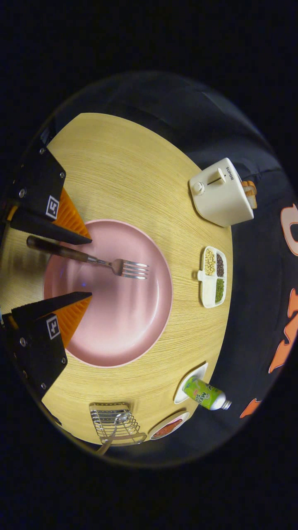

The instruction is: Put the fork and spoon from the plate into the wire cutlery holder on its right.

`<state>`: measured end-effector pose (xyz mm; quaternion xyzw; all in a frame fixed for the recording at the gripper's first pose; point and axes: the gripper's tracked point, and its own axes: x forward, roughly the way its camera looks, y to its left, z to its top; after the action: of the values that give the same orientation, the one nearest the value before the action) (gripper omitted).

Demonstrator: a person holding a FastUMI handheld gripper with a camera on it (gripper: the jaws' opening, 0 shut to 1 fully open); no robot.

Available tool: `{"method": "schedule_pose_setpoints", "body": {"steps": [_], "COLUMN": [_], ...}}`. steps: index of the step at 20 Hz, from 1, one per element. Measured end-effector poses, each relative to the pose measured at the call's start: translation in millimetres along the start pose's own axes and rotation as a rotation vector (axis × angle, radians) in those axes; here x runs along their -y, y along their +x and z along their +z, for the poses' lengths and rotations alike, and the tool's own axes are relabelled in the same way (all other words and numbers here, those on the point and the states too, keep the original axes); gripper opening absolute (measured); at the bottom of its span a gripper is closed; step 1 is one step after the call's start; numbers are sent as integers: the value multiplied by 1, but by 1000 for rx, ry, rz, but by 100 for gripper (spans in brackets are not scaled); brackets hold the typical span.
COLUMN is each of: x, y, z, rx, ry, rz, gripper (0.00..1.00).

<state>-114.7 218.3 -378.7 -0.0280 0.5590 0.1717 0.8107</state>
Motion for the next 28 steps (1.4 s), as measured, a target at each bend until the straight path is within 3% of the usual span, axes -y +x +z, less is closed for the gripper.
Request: {"method": "schedule_pose_setpoints", "body": {"steps": [4, 8, 9, 11, 18, 28], "x": [8, 8, 6, 4, 55, 167], "y": [10, 15, 16, 13, -27, -119], "z": [-7, -4, -7, -7, 4, 46], "rx": [-41, -30, -27, -29, 37, 257], "ry": [-9, -66, -72, -43, 42, 167], "rz": [-17, -38, -36, -15, -57, -184], "gripper": [56, 27, 14, 9, 6, 6]}}
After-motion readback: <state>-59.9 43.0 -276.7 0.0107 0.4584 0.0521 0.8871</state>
